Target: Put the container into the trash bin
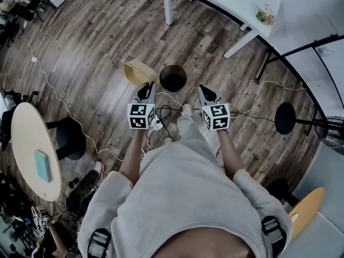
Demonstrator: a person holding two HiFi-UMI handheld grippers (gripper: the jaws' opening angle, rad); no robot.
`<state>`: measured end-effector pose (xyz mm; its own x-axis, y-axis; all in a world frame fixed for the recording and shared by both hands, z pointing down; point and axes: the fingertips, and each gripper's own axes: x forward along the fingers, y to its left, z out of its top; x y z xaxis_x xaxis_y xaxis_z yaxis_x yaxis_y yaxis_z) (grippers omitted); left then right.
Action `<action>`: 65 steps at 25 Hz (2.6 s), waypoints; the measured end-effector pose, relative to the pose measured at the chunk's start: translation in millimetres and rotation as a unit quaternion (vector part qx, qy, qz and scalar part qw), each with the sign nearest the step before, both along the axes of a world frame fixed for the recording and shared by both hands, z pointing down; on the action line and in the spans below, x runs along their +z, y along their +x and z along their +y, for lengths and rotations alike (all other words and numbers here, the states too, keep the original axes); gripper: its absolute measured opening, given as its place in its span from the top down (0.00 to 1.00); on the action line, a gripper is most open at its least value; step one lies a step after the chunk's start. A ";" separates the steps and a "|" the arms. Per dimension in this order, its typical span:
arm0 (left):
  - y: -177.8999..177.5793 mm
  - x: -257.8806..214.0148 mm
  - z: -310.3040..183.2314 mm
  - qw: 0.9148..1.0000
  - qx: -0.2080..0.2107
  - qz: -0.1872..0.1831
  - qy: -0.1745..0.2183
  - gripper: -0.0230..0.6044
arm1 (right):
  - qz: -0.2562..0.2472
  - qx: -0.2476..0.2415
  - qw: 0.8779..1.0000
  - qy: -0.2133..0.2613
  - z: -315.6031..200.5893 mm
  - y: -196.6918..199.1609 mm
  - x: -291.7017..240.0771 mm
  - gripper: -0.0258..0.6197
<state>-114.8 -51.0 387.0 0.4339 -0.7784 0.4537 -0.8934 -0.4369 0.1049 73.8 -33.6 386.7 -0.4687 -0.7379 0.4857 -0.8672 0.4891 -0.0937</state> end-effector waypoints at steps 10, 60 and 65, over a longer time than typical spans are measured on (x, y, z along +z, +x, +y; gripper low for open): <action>18.6 -1.8 -61.2 0.999 -0.037 -0.016 -0.011 0.91 | -0.015 -0.034 0.999 -0.006 -78.7 20.9 1.3 0.94; 25.8 108.0 -109.6 0.995 -0.017 -0.034 -0.095 0.91 | -0.007 -0.096 0.990 -0.099 -124.4 -7.7 108.7 0.94; 21.8 134.6 -109.2 0.994 -0.007 -0.028 -0.106 0.91 | -0.005 -0.090 0.990 -0.110 -124.9 -18.8 132.1 0.94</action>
